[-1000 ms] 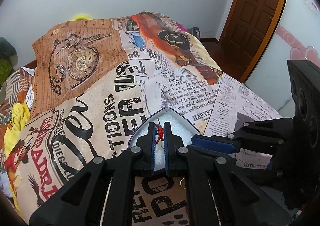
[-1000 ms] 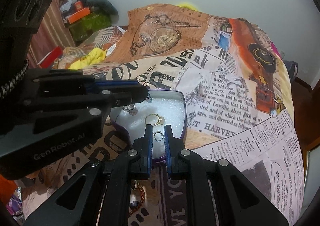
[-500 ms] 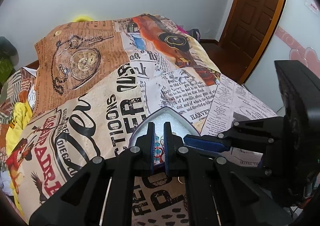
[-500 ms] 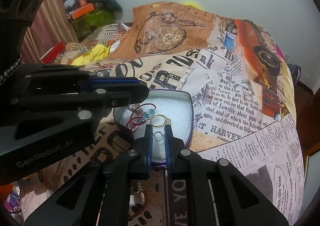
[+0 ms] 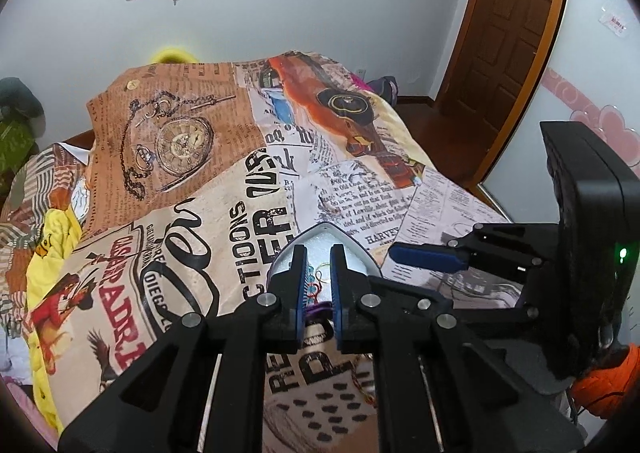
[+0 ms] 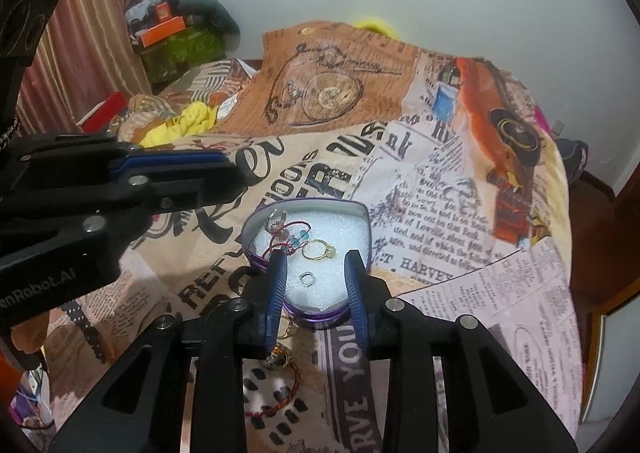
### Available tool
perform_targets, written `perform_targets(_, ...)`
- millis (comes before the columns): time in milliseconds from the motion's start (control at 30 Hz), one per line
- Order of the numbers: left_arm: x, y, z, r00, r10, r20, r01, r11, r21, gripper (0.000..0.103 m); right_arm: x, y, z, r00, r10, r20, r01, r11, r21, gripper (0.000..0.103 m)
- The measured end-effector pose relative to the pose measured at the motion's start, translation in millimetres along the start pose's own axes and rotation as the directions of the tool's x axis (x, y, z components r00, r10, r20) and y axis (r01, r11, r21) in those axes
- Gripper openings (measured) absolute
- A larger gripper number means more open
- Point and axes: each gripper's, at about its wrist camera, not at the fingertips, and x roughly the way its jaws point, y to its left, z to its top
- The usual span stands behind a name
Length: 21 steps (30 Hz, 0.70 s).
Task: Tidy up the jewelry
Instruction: 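Carry both items into the heart tin and open both tools, then move both tools back toward the beaded bracelets and rings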
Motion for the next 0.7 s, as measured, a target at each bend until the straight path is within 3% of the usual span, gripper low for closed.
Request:
perform_targets(267,-28,-9,-8,1.000,0.009,0.018,-0.009,1.000,-0.001,0.010,-31,5,-3,0.998,-0.034,0.044,0.034,0.999,0.001,0.034)
perform_targets(433,-42,-15,-16,1.000,0.018,0.016,-0.018,1.000,-0.003,0.025,-51,8,-8,0.996,-0.053,0.066,0.053,0.999,0.007,0.035)
perform_targets(700,-50,-25,-34,1.000,0.012,-0.014,-0.012,1.000,-0.005,0.026,-71,8,-22,0.994,-0.065,0.083,0.063,0.998,0.026,0.041)
